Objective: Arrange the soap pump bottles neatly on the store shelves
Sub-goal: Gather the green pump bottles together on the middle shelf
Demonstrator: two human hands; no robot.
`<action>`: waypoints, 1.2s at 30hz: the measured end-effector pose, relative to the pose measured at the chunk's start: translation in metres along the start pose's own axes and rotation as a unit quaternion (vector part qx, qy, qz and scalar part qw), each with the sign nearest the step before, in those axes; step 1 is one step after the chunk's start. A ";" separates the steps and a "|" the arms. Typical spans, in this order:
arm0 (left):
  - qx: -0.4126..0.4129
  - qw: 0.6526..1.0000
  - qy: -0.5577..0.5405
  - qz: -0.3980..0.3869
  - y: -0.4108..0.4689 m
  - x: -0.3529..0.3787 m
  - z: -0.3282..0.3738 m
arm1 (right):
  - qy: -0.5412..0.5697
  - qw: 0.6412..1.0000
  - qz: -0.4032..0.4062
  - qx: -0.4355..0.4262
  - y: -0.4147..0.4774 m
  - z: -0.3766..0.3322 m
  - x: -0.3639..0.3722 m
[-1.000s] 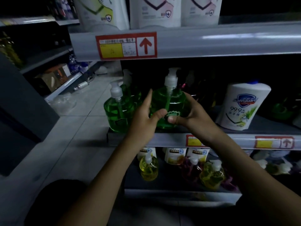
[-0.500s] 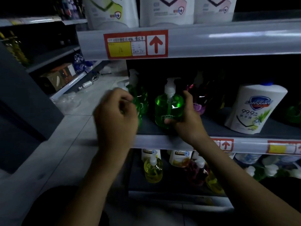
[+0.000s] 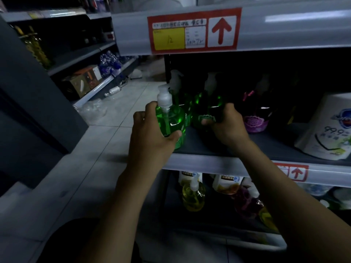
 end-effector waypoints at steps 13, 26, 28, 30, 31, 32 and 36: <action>0.043 0.987 0.110 0.110 -0.025 -0.004 0.030 | -0.136 0.988 0.012 -0.067 -0.023 -0.015 -0.017; 0.235 0.934 0.130 -0.235 -0.112 0.137 0.083 | -0.259 0.958 -0.106 -0.061 -0.152 0.088 -0.140; 0.227 0.915 0.142 -0.302 -0.126 0.168 0.083 | -0.316 0.926 -0.205 0.022 -0.167 0.130 -0.147; 0.207 0.899 0.135 -0.361 -0.139 0.197 0.084 | -0.404 0.844 -0.324 0.140 -0.181 0.170 -0.154; 0.201 0.893 0.135 -0.381 -0.144 0.212 0.086 | -0.414 0.814 -0.350 0.209 -0.187 0.188 -0.160; 0.196 0.885 0.134 -0.401 -0.148 0.227 0.088 | -0.398 0.805 -0.349 0.267 -0.190 0.204 -0.165; 0.168 0.869 0.082 -0.459 -0.162 0.282 0.103 | -0.331 0.869 -0.175 0.325 -0.176 0.267 -0.180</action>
Point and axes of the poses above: each hand's wrist, its own y-axis towards the middle knuckle, its own x-axis out of the palm, z = x × y, the point moved 6 cm from there along y, towards the middle knuckle, and after that the axes turned 4 degrees about y, right-handed, at the moved point
